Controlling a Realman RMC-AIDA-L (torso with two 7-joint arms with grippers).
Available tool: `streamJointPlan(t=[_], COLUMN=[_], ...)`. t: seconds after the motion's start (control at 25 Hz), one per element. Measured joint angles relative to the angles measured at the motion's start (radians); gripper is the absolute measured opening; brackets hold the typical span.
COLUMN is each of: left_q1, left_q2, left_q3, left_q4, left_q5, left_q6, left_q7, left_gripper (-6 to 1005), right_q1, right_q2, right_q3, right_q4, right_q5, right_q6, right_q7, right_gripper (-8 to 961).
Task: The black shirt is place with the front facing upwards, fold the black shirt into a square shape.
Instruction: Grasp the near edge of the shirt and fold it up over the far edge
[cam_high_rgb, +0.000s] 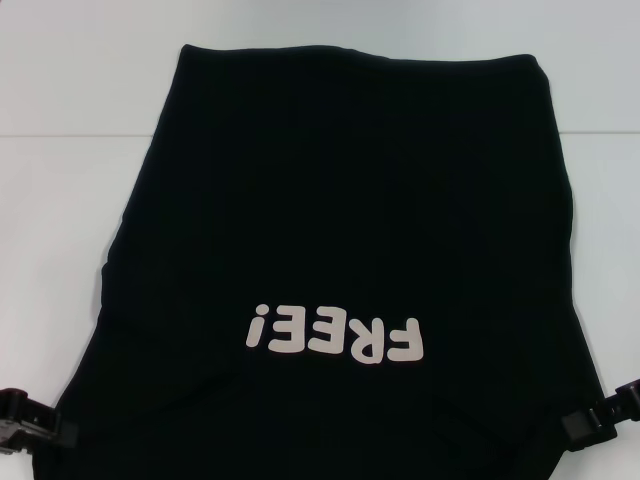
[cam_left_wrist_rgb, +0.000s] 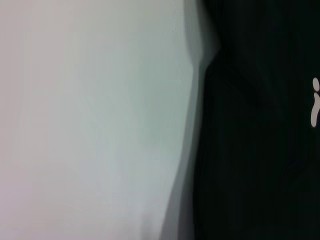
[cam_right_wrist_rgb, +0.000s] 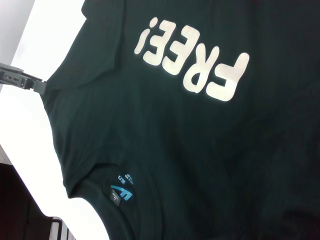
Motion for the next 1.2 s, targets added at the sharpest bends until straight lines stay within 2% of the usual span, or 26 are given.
streamJointPlan(t=[0.12,0.72,0.8,1.0,1.2], left_q1=[-0.003,-0.007,-0.012,-0.036,-0.050], left_q2=[-0.005,-0.005,0.001,0.041,0.056], left_q3=[0.017,0.028,0.028,0.026,0.027], left_q4=[0.002,0.014,0.004,-0.074,-0.084], left_q5=[-0.001,-0.006,-0.006,-0.007,0.000], left_q6=[-0.001,-0.003,0.003,0.046,0.125], left_q7=[0.000,0.014,0.013,0.015,0.039], left_gripper=[396,64,17,13,13], right_q1=[-0.001,0.003,0.003,0.004,0.004], right_q2=[0.000,0.000,0.000,0.000,-0.002], right_q3=[0.000,0.000,-0.005,-0.044,-0.069], right_q4=[0.000,0.000,0.000,-0.003,-0.001], right_q5=[0.000,0.000,-0.001,-0.001,-0.002], right_q6=[0.000,-0.001,-0.001,-0.001,-0.040], right_q7=[-0.001,-0.001,-0.001,-0.005,-0.042], right_gripper=[83,83,84,88,95])
